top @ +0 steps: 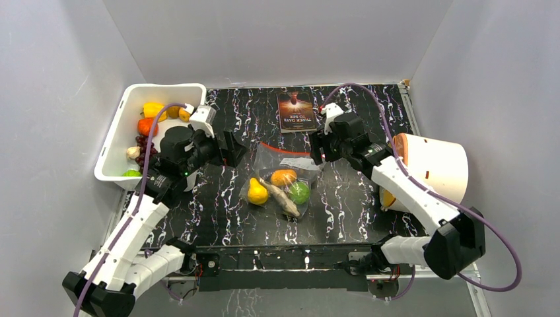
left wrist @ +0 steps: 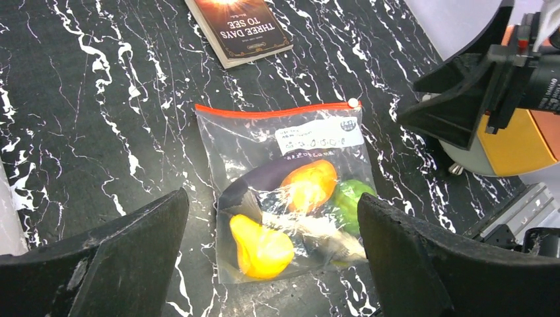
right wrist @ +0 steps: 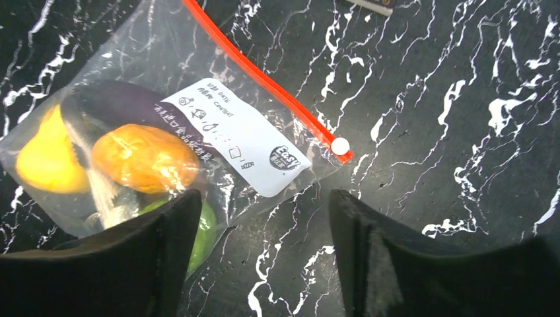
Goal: Place the food in the zip-top bag and seal the zipper
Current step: Place the zipper food storage bag at the center of the board, then reset both arms
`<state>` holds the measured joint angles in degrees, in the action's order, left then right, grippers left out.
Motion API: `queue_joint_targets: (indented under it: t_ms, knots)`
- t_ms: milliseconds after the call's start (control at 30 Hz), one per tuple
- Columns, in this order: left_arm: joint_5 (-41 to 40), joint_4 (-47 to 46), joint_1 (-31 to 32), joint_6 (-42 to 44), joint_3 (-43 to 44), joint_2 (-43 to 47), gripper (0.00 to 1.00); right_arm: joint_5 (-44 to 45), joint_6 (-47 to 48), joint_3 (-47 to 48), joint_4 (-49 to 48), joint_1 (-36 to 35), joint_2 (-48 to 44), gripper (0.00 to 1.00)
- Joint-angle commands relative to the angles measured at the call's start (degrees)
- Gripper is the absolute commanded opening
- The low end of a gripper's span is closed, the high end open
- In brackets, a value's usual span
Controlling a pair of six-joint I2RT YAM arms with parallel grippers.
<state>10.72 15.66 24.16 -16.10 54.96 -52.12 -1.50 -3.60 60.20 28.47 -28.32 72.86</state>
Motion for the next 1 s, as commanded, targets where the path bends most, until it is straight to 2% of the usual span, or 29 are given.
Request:
queue_joint_targets:
  t_ms: [0,67,100,400,600,733,967]
  knots:
    - [-1.30,-0.61,-0.08,-2.63,0.54,1.57,0.98,-1.36,-1.32,3.77,-1.43,0.30,-6.03,0.78]
    - [-3.62,0.33,-0.08,-4.45,1.20,1.25,0.98,-2.52,-1.64,4.60,-0.69,0.33,-7.75,0.96]
    - [-4.92,0.90,-0.08,-5.28,1.54,1.09,0.98,-2.98,-2.10,4.87,-0.54,0.28,-8.80,0.98]
    - [-6.94,4.71,-0.08,-4.91,5.51,1.36,0.98,-2.01,-13.78,3.13,0.76,0.28,-17.42,0.98]
    - [-3.62,4.53,-0.08,-2.87,7.46,2.88,0.98,0.13,-16.07,7.77,3.83,0.33,-20.18,0.98]
    - [-4.27,3.47,-0.08,-2.89,9.63,4.43,0.98,-0.80,-17.55,9.45,3.89,0.30,-21.29,0.98]
    - [-5.82,3.33,-0.08,-2.11,11.04,5.64,0.98,0.14,-18.34,7.64,3.81,0.28,-23.17,0.98]
